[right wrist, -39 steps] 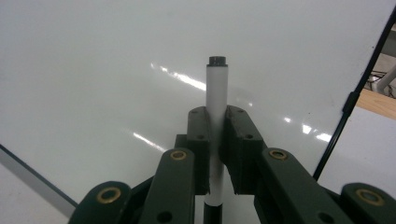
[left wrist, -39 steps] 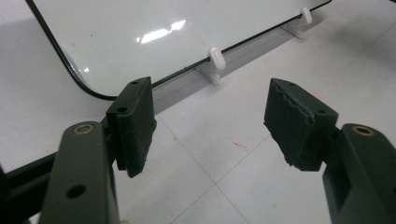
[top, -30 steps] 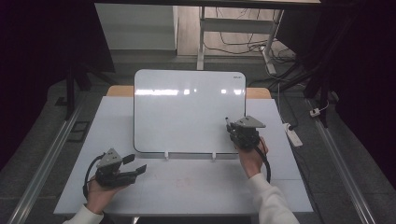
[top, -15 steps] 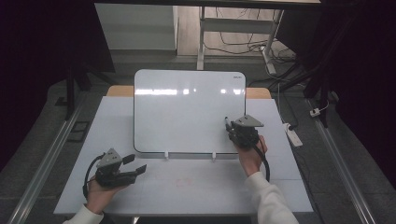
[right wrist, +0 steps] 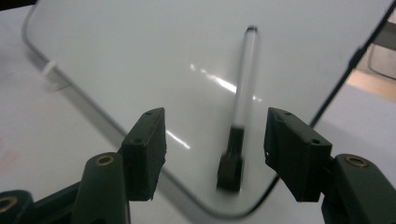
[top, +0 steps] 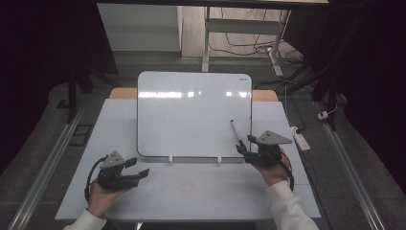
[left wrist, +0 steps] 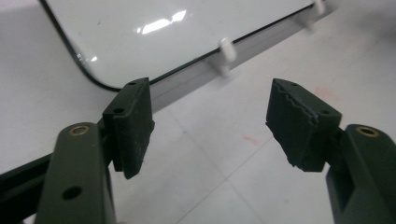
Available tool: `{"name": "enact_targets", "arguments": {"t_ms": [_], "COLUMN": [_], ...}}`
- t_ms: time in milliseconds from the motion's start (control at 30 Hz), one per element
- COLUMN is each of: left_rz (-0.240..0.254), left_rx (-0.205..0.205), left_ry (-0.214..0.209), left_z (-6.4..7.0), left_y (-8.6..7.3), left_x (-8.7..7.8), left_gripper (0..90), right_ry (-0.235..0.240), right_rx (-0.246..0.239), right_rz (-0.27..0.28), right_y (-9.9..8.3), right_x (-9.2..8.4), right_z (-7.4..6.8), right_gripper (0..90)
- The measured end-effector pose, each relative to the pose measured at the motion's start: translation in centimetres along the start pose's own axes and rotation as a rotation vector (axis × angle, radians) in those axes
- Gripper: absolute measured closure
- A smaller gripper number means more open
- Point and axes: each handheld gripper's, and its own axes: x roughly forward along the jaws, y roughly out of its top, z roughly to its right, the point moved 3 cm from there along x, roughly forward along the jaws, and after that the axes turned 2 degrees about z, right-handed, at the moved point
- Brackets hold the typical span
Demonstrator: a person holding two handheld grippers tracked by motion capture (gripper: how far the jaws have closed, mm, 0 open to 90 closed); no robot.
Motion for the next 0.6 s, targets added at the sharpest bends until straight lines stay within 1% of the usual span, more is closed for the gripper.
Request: {"name": "enact_targets", "arguments": {"t_ms": [33, 67, 133, 200, 367, 467, 533, 600], "left_rz": [-0.004, -0.008, -0.012, -0.015, -0.025, -0.023, -0.021, -0.015], "left_rx": [0.002, 0.004, 0.016, 0.019, 0.041, 0.047, 0.041, 0.036], "left_ry": [0.01, 0.016, 0.037, 0.054, 0.09, 0.091, 0.086, 0.088], "left_z": [-0.2, -0.3, -0.6, -0.9, -1.4, -1.5, -1.4, -1.4], "left_y": [0.0, 0.0, 0.0, -0.1, -0.4, -0.8, -1.2, -1.5], "left_x": [0.0, 0.0, -0.1, -0.1, -0.4, -0.7, -0.9, -1.1], "left_gripper": [31.3, 31.1, 30.9, 30.5, 29.9, 29.9, 29.8, 29.8], "right_ry": [0.015, 0.018, 0.018, 0.01, 0.01, 0.007, 0.007, 0.004], "right_rx": [0.003, 0.001, -0.006, -0.012, -0.012, -0.015, -0.008, -0.011], "right_rz": [0.004, 0.005, 0.004, 0.005, 0.028, 0.032, 0.028, 0.018], "right_y": [-0.5, -1.1, -2.2, -3.2, -5.0, -6.1, -6.8, -7.5], "right_x": [-0.5, -1.1, -2.1, -3.0, -4.9, -5.9, -6.2, -6.4], "right_z": [0.0, 0.1, 0.2, 0.4, 0.9, 1.1, 1.2, 1.3], "right_gripper": [39.0, 39.0, 38.9, 38.9, 38.8, 38.8, 38.9, 38.9]}}
